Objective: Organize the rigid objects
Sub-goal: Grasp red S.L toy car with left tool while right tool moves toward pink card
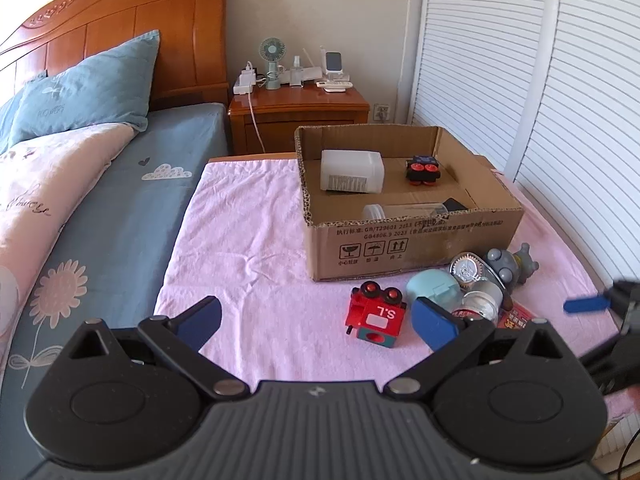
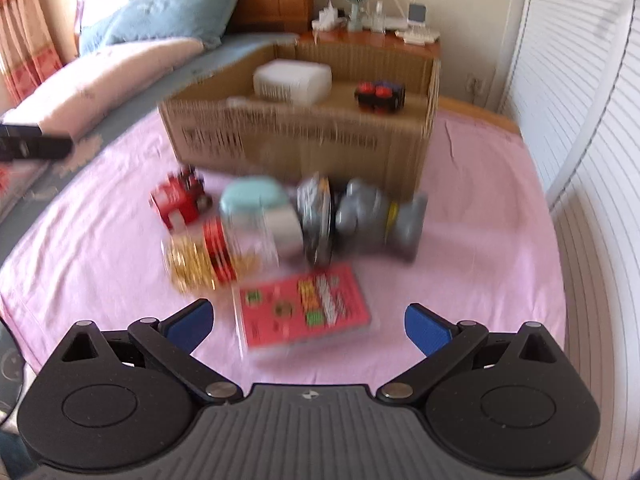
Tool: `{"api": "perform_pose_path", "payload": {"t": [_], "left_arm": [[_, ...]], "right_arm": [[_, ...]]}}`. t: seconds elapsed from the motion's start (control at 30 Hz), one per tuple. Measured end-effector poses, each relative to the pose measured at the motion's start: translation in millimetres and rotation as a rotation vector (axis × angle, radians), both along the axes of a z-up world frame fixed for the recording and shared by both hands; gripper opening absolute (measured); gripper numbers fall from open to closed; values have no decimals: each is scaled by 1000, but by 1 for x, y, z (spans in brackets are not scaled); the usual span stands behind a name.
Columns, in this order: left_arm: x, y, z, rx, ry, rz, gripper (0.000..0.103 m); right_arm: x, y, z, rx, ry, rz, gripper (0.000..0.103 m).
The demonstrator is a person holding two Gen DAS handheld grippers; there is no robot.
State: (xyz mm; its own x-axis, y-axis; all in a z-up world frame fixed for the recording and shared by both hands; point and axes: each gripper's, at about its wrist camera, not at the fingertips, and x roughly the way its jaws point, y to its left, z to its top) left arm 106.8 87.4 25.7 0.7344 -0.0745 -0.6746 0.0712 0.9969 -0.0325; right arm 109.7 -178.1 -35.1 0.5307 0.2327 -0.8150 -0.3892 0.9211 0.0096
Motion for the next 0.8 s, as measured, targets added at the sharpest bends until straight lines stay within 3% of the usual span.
{"api": "perform_pose_path", "payload": {"t": [0.37, 0.8], "left_arm": [[0, -3, -12, -7, 36, -14, 101], [21, -23, -34, 2, 93, -95, 101]], "right_arm": [[4, 15, -31, -48, -6, -15, 103], [13, 1, -32, -28, -50, 14, 103]]}}
